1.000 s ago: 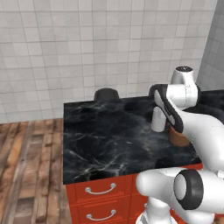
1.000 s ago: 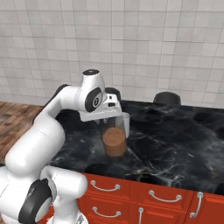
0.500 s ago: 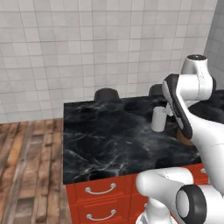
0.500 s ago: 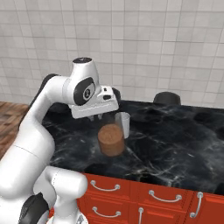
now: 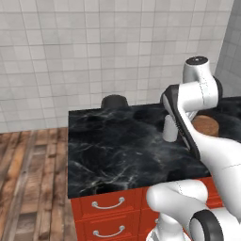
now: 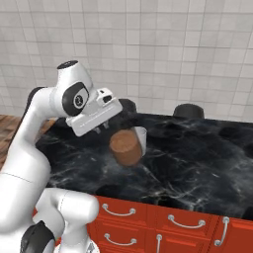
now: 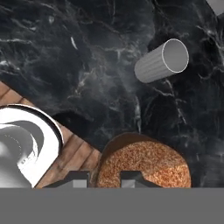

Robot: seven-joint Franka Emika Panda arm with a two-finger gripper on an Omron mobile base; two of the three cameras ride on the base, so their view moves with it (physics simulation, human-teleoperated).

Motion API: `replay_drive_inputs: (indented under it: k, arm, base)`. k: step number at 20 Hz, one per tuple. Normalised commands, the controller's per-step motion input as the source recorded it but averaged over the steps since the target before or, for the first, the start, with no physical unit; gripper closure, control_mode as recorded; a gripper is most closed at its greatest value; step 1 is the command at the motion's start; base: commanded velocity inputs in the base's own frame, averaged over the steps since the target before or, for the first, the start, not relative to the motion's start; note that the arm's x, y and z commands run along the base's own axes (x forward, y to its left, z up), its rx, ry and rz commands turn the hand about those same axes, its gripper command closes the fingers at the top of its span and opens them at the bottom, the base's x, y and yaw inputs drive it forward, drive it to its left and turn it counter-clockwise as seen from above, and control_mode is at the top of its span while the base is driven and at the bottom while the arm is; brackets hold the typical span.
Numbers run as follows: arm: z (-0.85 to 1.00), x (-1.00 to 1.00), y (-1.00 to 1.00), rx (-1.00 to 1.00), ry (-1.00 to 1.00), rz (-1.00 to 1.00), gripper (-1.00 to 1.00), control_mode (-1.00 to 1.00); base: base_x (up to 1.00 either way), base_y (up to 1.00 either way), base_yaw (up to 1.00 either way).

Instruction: Pick the jar and glass cup and place them in the sink. Then turn on the water.

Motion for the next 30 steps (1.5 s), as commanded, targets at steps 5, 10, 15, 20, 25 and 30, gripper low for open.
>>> replay_drive_inputs:
  k: [5,10,15,20,25,30]
  arm:
    - [0.05,-0.02,0.0,-0.03,0.0,0.12,1.0,1.0]
    - [0.0,0.0,0.0,0.0,0.0,0.0,1.0,1.0]
    - [0.0,0.0,0.0,0.0,0.0,0.0,1.0,1.0]
    - [0.0,0.0,0.0,0.0,0.0,0.0,1.0,1.0]
    - [0.0,0.0,0.0,0.0,0.0,0.0,1.0,1.0]
    - [0.0,0.0,0.0,0.0,0.0,0.0,1.0,1.0]
  base:
    - [-0.09,0.01,0.04]
    - [-0.56,0.01,0.03]
    - [-0.56,0.0,0.31]
    - [-0.34,0.0,0.43]
    - [-0.2,0.0,0.53]
    - [-0.29,0.0,0.6]
